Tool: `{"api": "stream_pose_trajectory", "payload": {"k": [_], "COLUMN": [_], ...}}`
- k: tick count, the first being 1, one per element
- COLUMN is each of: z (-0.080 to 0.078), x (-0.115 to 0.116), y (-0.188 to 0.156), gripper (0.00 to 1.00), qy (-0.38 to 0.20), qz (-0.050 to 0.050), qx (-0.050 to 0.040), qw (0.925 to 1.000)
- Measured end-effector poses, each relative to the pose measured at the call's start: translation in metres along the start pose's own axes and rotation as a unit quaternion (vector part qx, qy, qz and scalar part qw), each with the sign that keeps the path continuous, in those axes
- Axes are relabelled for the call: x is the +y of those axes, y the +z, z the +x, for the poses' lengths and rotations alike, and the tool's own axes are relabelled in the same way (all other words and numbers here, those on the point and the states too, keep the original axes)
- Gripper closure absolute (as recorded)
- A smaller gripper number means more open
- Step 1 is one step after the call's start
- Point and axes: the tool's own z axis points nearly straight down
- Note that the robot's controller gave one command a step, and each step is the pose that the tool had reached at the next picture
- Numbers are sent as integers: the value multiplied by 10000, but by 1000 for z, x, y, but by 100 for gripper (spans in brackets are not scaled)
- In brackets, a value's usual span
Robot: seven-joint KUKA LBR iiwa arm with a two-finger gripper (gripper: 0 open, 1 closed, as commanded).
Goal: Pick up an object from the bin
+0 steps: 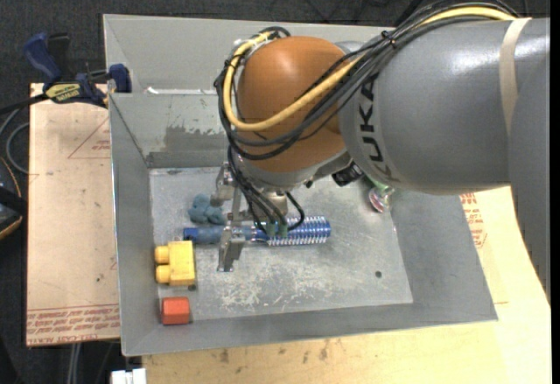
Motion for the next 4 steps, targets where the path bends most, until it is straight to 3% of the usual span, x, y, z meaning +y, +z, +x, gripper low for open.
{"api": "stream_pose_trajectory", "payload": {"k": [1,2,4], "z": [-2,-3,-6], "x": [47,55,56], "y": [139,146,144], "gripper": [0,0,0], "qy": [-332,-179,-166], "qz": [-23,-32,-14], "qx": [-90,-133,-52], "qw": [9994,9997,9998]}}
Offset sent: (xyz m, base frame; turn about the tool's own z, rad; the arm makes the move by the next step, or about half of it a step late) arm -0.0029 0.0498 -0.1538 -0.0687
